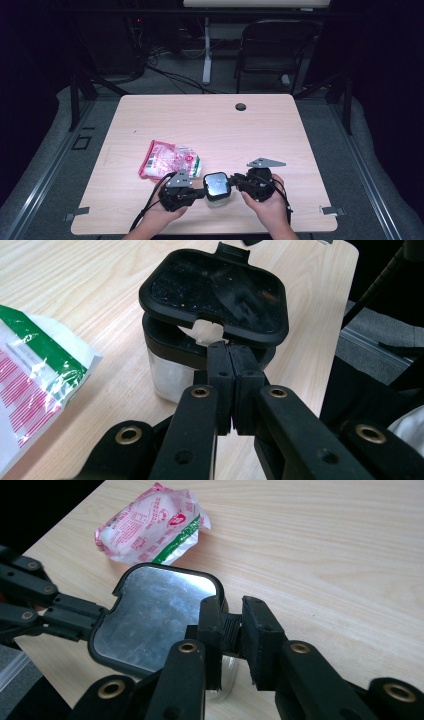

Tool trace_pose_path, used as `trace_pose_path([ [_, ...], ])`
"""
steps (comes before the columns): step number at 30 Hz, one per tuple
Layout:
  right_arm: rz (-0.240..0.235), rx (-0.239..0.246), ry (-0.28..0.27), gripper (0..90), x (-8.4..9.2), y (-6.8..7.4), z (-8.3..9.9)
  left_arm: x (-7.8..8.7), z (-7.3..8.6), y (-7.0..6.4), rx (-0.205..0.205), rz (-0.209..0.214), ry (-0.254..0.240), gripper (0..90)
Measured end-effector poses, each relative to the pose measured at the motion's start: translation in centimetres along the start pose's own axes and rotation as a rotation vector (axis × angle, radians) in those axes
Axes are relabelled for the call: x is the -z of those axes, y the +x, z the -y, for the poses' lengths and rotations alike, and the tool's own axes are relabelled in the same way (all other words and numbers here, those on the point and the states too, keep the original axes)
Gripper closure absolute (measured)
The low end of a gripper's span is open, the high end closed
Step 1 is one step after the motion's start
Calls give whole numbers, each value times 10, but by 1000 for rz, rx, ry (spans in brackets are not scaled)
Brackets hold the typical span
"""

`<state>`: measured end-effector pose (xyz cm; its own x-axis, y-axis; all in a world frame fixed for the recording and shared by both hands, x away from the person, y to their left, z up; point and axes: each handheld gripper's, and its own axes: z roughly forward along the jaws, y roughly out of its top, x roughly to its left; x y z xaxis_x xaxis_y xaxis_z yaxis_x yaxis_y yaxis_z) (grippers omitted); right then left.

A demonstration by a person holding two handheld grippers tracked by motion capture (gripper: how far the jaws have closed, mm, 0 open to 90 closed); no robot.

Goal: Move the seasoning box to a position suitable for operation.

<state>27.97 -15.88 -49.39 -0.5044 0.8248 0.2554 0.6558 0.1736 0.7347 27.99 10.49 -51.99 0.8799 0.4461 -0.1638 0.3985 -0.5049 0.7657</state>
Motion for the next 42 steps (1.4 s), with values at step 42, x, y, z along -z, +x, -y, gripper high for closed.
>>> trace_pose_path([
  [42, 24, 340, -84, 461, -4, 33, 36, 0, -20, -10, 3, 25, -47, 869],
])
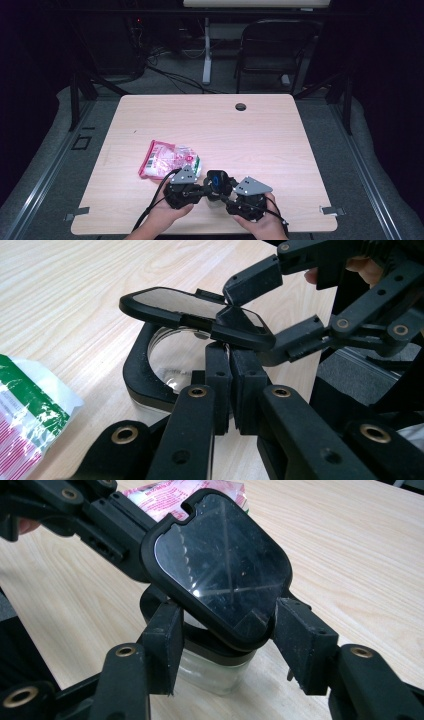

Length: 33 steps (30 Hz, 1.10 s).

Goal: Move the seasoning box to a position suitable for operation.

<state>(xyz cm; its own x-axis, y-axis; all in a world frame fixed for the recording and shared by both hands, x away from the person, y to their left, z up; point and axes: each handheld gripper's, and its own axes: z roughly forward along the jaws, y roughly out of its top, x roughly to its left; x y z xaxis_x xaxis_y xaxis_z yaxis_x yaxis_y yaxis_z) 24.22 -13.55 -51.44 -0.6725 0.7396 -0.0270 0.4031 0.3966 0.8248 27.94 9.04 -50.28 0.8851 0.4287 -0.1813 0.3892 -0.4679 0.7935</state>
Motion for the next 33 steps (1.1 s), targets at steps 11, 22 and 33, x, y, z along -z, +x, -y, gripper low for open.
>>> trace_pose_path([
  [11, -7, -12, -10, 488, 1, -3, 2, -4, 9, 3, -1, -14, 29, 849],
  [22, -11, -32, -35, 522, 5, -5, 1, -4, 11, 2, -17, -23, 15, 860],
  [33, -14, -78, -61, 621, 12, -12, 3, -4, 12, 1, -21, -21, 12, 862],
])
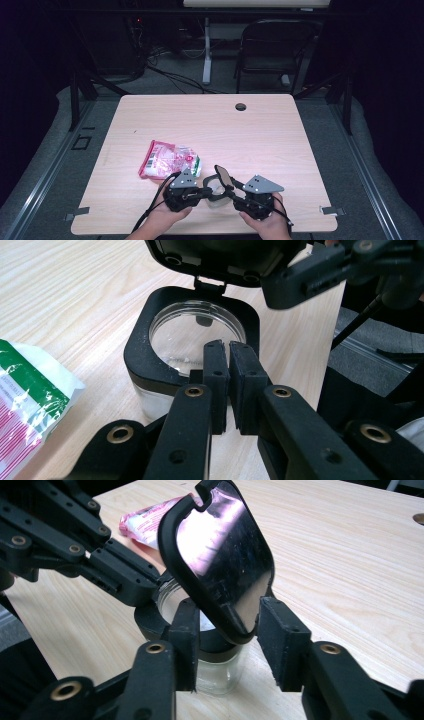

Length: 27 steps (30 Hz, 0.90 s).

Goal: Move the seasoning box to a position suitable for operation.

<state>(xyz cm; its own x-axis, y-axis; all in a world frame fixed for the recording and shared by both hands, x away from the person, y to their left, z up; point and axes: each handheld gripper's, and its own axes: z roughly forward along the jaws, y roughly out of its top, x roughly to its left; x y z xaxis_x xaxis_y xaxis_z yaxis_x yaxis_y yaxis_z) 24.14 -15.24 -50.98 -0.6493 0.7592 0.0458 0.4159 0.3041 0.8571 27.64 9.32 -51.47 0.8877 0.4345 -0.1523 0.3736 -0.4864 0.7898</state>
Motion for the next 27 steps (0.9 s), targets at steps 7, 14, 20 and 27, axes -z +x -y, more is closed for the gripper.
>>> trace_pose_path([
  [7, 2, -42, -21, 714, 7, -6, 0, 0, 0, 0, -3, 0, 0, 862],
  [14, 16, -92, -27, 807, 14, -15, 2, 0, 1, 0, -2, 2, 0, 863],
  [20, 17, -105, -21, 785, 14, -16, 2, 0, 1, 1, 18, 15, -5, 860],
  [27, 19, -116, -7, 785, 7, -16, 2, 3, -1, -3, -17, -33, -29, 784],
])
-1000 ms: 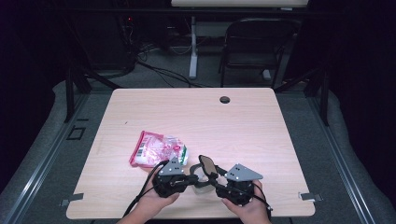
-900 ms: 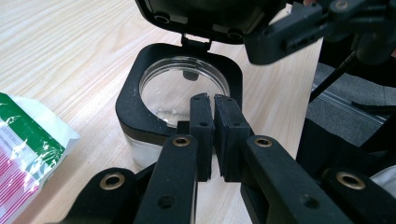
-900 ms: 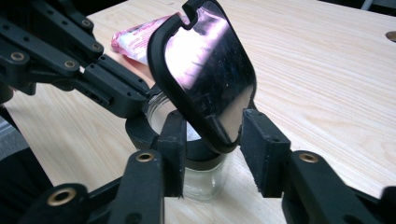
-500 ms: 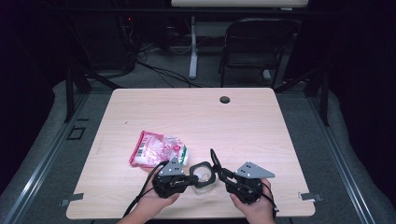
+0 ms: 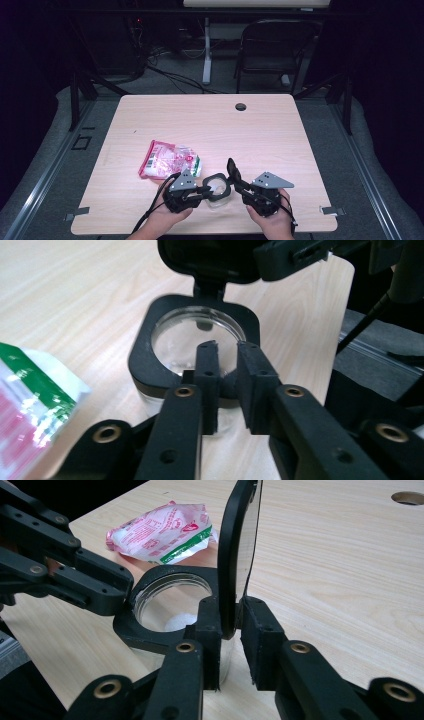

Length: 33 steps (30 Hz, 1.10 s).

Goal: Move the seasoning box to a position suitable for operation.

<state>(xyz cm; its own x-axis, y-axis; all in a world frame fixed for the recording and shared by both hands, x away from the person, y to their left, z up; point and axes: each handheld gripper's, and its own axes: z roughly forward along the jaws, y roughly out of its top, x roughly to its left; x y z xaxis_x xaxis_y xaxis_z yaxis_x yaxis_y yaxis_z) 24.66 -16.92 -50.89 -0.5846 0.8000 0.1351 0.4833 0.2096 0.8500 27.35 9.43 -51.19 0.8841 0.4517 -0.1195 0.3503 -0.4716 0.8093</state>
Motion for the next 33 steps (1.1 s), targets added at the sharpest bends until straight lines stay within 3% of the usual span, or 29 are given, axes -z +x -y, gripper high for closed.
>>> trace_pose_path([
  [7, 7, -7, -5, 827, -1, -3, -1, 8, 3, 13, 59, -47, -31, 645],
  [15, 6, -46, -15, 840, -10, -16, -8, -2, 9, 16, 68, -53, 0, 586],
  [24, -24, -104, -34, 831, -16, -30, -12, -9, 11, 15, 69, -36, 29, 581],
  [33, -19, -105, -13, 835, -18, -36, -16, -14, 11, 16, 91, -44, 16, 590],
])
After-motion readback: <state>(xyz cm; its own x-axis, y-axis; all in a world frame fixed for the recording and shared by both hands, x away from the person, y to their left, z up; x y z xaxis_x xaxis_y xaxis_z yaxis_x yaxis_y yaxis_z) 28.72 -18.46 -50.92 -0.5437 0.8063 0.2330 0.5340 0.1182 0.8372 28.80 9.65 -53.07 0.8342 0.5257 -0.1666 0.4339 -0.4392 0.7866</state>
